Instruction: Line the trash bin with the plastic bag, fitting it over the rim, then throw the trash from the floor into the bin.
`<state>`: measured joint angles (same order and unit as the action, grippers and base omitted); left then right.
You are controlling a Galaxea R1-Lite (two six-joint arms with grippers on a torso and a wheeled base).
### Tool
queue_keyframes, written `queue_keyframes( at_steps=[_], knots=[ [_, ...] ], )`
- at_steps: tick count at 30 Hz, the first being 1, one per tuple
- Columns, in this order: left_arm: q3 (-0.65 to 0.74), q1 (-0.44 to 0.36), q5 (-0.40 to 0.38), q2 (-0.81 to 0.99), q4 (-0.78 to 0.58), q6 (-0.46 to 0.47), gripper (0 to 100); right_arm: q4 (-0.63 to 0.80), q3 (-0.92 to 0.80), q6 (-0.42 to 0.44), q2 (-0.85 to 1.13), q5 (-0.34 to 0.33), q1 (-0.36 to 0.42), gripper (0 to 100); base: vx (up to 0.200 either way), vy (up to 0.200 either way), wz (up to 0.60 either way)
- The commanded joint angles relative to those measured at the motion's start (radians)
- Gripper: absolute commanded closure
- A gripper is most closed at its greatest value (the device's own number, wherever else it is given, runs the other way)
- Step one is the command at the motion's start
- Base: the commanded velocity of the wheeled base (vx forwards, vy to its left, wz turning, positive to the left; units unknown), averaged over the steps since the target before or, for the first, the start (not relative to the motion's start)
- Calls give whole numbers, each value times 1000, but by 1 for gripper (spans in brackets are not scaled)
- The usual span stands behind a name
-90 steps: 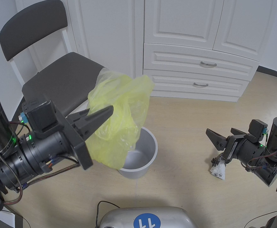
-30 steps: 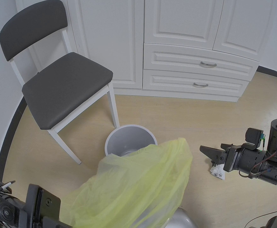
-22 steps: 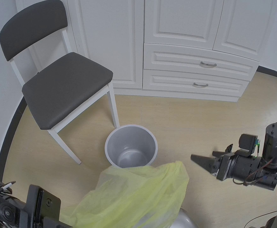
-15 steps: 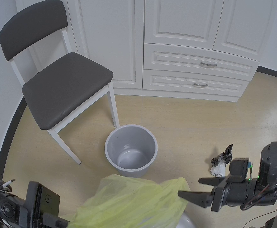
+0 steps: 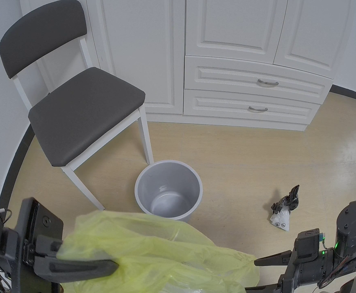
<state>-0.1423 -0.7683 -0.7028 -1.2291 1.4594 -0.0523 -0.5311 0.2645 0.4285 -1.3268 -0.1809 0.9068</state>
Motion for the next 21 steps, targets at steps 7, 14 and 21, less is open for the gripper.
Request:
queue_keyframes(
  at_steps=[7, 14, 21],
  knots=[
    [-33, -48, 3, -18, 73, -124, 100, -12, -10, -2, -72, 8, -3, 0, 0, 0, 0],
    [-17, -94, 5, 14, 73, -124, 100, -17, 16, 7, -91, 32, -17, 0, 0, 0, 0],
    [-8, -161, 8, 40, 73, -123, 100, -35, 39, 18, -134, 84, -34, 0, 0, 0, 0]
  ],
)
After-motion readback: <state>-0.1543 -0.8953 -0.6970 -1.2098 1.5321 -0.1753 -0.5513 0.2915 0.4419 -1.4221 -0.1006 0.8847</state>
